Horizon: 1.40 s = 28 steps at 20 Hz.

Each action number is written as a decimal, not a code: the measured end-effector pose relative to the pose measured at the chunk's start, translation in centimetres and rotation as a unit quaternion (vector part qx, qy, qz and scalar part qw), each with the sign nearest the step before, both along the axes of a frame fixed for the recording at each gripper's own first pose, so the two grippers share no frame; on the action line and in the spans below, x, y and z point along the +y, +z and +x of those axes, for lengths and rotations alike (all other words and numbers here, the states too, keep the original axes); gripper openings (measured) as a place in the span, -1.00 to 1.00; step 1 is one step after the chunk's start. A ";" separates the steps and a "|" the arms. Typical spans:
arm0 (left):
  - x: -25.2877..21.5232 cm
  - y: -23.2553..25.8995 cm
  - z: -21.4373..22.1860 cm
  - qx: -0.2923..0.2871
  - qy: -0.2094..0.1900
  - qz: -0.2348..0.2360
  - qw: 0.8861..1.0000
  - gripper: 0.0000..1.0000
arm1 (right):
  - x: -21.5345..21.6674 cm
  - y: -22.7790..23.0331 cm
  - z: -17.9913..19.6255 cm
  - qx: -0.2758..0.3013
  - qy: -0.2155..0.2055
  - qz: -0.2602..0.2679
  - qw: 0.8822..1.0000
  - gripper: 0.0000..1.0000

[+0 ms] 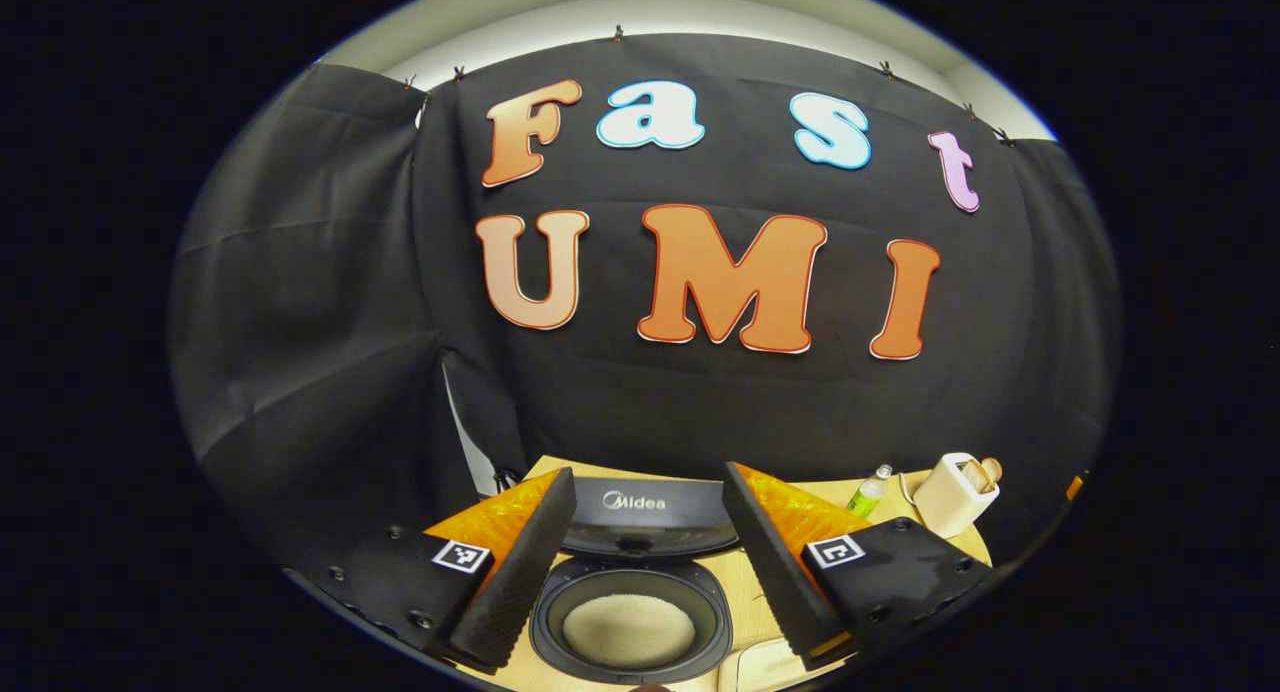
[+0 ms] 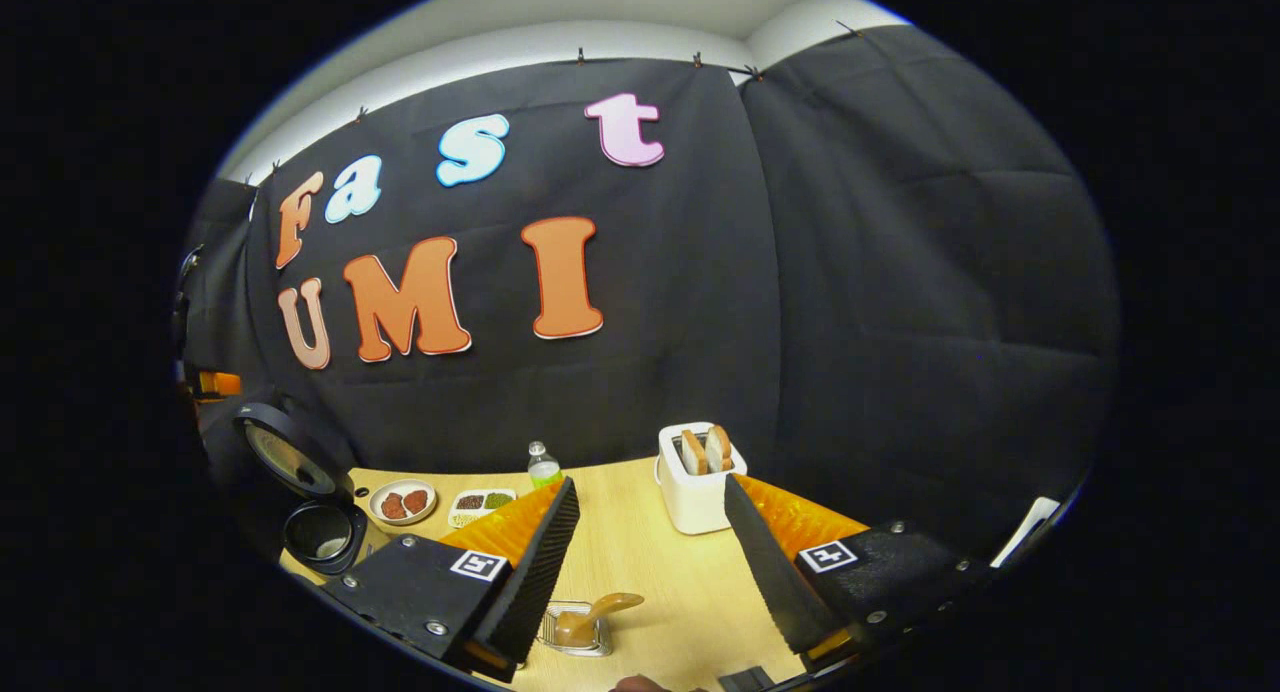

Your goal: Close the left gripper, press the button to open the rice cooker; take a wooden spoon from the chopstick holder with the right hand, scoop a spoonful of rice and pour it into the rice cooker, then put the wooden spoon back into the chopstick holder.

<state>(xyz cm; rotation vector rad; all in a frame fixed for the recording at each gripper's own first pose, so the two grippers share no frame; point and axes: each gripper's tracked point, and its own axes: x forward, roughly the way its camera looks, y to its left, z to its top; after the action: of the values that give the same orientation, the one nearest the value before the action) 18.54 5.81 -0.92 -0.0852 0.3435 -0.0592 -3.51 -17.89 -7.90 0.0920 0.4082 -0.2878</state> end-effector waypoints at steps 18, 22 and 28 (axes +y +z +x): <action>-0.3 -12.4 0.1 0.241 -0.010 0.044 0.969 0.90 | 3.2 1.4 -2.3 -0.014 0.005 -0.009 1.000 0.83; -1.0 -17.3 -3.8 0.314 -0.026 0.034 0.948 0.92 | 4.7 0.6 -1.5 -0.008 0.023 -0.001 1.000 0.83; -1.2 -22.8 -7.9 0.402 -0.027 0.032 0.915 0.93 | 6.8 -0.3 -1.0 0.002 0.049 0.001 0.999 0.82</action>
<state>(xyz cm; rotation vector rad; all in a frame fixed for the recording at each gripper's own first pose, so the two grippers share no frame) 10.62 4.63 -23.76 -0.0311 1.1747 -0.0656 -4.47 -11.12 -8.18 0.0726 0.4151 -0.1921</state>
